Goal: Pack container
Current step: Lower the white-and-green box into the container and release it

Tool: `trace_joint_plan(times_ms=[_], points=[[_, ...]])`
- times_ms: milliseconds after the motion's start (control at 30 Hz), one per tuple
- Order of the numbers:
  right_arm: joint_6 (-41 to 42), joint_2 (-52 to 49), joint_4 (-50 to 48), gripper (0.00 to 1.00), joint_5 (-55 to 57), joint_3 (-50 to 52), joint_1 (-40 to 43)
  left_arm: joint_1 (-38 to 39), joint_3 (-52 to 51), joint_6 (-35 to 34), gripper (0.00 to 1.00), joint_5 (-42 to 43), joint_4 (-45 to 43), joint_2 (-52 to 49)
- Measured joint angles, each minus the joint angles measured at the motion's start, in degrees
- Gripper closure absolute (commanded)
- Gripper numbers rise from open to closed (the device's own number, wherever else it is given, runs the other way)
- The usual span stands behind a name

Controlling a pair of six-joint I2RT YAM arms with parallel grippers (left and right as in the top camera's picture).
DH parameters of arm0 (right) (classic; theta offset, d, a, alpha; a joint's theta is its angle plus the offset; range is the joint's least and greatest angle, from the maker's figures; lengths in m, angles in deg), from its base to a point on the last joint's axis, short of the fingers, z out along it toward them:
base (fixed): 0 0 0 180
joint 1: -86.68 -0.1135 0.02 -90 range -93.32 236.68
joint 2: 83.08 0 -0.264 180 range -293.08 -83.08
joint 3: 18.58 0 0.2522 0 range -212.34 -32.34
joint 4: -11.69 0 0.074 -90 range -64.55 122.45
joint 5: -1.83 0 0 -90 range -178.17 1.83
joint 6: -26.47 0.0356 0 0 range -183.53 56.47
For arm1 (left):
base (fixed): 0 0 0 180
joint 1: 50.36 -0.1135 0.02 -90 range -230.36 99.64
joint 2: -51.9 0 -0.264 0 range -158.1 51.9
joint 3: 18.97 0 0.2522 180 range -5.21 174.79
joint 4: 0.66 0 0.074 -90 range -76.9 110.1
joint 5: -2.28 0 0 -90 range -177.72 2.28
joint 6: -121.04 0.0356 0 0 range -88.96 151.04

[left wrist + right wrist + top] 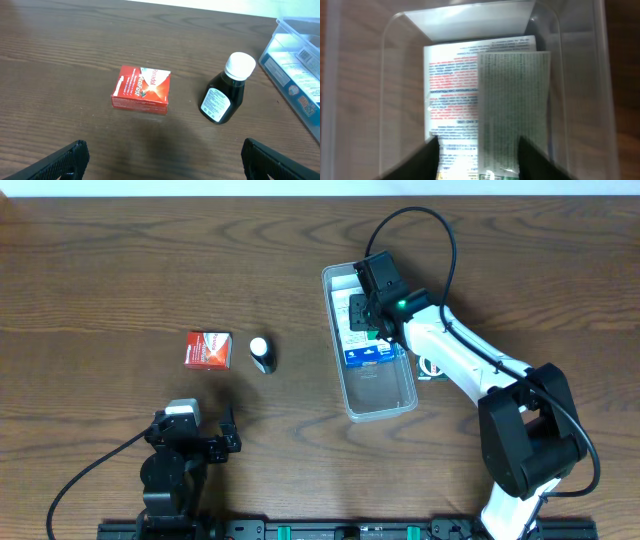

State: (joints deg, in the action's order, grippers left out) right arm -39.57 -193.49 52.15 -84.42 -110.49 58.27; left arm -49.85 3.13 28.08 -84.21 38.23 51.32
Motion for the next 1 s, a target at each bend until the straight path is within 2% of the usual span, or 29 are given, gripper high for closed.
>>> trace_joint_plan(times_ms=[133, 567, 733, 900, 1000], points=[[-0.42, 0.0, 0.92, 0.82, -2.34, 0.0, -1.09, 0.0, 0.0, 0.02, 0.02, 0.0, 0.0, 0.0], [-0.55, -2.16, 5.38, 0.86, 1.31, 0.46, -3.37, 0.0, 0.0, 0.0, 0.02, 0.0, 0.0, 0.0], [-0.79, -2.45, 5.14, 0.77, 3.58, 0.57, -3.39, 0.0, 0.0, 0.0, 0.02, 0.0, 0.0, 0.0], [-2.99, -1.38, 5.31, 0.6, 3.61, 0.09, -3.39, 0.0, 0.0, 0.0, 0.02, 0.0, 0.0, 0.0], [-4.33, 1.27, 5.55, 0.57, 2.23, 0.07, -3.39, 0.0, 0.0, 0.0, 0.02, 0.0, 0.02, 0.0]])
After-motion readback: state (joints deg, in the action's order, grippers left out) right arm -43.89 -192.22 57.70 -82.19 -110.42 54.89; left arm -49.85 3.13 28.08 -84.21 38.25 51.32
